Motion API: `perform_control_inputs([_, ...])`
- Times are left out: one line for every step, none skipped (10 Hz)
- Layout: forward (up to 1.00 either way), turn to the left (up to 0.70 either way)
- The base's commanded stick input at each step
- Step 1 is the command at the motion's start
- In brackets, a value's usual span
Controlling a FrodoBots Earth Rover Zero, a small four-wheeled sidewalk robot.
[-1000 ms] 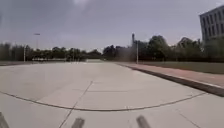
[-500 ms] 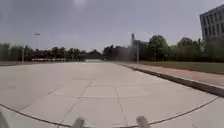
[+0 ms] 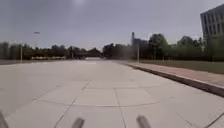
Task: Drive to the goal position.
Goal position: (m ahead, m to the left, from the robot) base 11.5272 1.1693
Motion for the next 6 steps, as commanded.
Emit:
perform_control_inputs([0.7, 0.0])
perform_control_inputs([0.7, 0.0])
perform_control_inputs([0.7, 0.0])
perform_control_inputs([0.7, 0.0])
perform_control_inputs([0.7, 0.0])
perform_control_inputs([0.7, 0.0])
